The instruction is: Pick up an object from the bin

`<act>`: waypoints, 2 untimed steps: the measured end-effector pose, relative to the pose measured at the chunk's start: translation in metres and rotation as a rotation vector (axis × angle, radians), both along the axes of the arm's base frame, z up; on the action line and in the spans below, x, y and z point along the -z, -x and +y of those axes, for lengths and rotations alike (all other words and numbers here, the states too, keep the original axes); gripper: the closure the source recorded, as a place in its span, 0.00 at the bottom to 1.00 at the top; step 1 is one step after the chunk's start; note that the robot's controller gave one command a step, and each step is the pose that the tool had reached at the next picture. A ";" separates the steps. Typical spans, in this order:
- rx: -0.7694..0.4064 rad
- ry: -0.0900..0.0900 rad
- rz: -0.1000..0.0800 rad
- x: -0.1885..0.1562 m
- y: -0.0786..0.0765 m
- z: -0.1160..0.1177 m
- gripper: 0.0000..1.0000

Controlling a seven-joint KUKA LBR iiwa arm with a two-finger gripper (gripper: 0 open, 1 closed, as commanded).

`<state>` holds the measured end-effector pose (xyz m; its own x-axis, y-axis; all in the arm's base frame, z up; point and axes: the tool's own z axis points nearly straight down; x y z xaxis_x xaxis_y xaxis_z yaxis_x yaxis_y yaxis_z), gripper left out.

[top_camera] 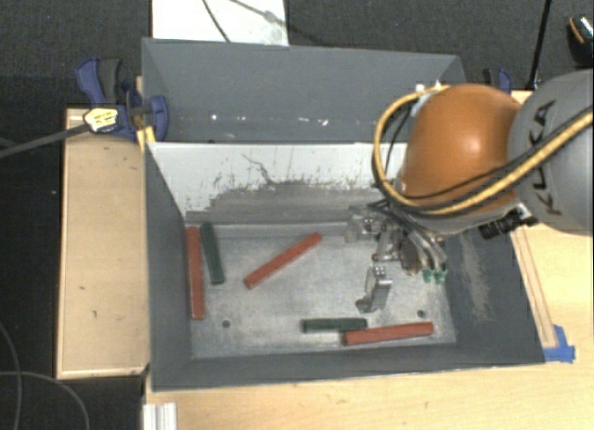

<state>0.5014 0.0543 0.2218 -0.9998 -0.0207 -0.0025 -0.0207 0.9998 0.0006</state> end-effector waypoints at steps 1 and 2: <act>-0.082 0.000 0.005 0.155 -0.054 0.044 0.00; -0.081 -0.005 -0.002 0.151 -0.042 0.126 0.00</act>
Offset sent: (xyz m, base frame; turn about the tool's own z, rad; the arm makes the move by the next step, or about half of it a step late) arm 0.0542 0.0431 -0.1518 -0.0746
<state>0.5432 0.1799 0.0707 -0.9948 -0.1018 -0.0044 -0.1019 0.9948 0.0054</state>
